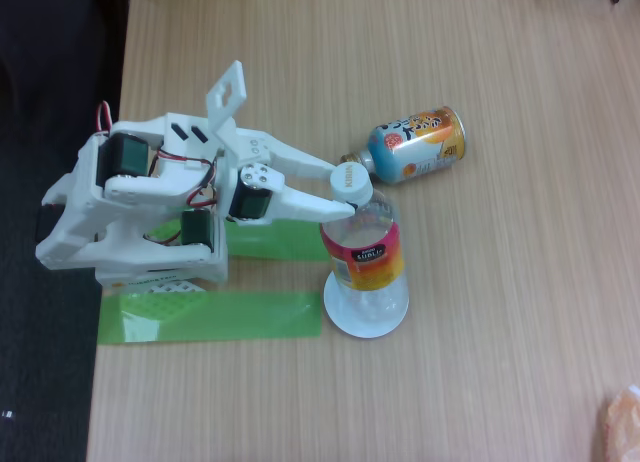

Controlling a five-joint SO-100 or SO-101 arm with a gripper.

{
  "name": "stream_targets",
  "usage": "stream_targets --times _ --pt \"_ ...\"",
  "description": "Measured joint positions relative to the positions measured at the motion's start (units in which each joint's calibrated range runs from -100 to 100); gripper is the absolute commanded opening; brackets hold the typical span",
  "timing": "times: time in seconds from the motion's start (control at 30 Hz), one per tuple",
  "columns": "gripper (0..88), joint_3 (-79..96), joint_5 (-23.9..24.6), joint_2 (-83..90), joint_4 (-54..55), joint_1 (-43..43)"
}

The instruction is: Pick up the plastic bottle and stand it up on the white place

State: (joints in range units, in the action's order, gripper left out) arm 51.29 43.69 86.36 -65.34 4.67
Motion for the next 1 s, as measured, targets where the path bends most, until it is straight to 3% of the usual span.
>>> stream_targets --times 1.0 --pt "12.4 1.99 -0.26 0.00 0.08 0.15"
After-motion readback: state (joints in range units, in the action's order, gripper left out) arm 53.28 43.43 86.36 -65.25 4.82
